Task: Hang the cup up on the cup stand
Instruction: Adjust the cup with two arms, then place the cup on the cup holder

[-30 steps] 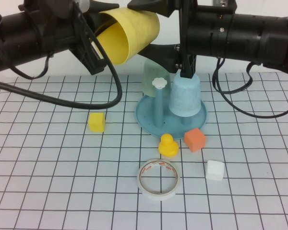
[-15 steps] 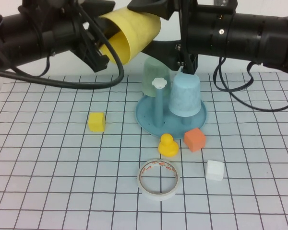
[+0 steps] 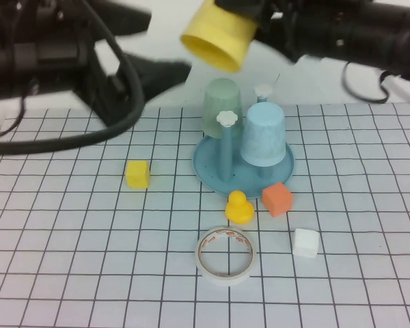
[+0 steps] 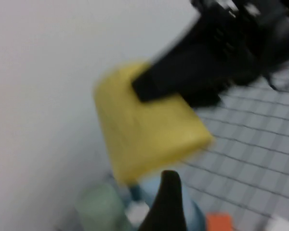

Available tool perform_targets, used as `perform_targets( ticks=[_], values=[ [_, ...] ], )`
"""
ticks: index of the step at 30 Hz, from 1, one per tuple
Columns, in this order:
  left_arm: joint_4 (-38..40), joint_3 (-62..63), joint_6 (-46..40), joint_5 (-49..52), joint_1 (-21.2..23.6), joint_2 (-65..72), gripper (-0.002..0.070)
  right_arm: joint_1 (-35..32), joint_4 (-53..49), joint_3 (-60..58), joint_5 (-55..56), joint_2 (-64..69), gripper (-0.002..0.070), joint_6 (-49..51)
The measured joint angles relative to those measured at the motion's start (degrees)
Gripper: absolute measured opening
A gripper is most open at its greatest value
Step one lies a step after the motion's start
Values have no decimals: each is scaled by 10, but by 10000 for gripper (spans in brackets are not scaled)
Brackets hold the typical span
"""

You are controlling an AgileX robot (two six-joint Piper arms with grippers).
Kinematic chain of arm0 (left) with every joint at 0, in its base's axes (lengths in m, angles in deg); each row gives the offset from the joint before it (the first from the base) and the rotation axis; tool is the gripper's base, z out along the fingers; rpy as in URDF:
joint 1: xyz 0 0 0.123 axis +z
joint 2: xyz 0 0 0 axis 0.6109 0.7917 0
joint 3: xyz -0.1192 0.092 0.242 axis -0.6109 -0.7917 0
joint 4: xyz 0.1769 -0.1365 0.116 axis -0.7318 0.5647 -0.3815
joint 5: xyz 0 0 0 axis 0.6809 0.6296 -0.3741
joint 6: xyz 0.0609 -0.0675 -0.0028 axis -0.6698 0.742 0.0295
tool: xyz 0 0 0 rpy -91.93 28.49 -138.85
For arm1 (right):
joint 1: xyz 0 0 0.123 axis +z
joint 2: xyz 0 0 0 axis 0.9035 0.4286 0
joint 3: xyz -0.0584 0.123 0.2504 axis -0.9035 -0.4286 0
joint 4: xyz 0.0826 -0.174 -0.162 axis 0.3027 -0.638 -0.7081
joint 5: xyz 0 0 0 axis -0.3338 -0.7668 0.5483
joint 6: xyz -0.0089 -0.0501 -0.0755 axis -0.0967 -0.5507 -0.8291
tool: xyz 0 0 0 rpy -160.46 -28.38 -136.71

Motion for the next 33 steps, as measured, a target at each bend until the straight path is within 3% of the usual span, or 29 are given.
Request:
perform_targets(
  ticks=[3,5,9,12,20,25,33],
  values=[
    [-123,0,151,45,0,-27,515,-10,-1,-1,-1,-18,594,-128],
    [-225,0,248,91,0,-45,409,-13,-1,-1,-2,-33,594,-216],
    [-366,-39,371,140,0,-98,119,-13,-1,-1,19,-57,594,-369],
    [-427,-105,448,123,0,-173,35,-13,-1,-1,71,-60,594,-440],
    [-468,-297,615,58,0,-426,0,-13,6,-1,249,-23,594,-478],
    [-468,-367,679,44,0,-561,0,-13,8,-1,239,20,594,-521],
    [-476,-396,694,61,0,-683,0,-13,8,-1,223,68,594,-549]
  ],
)
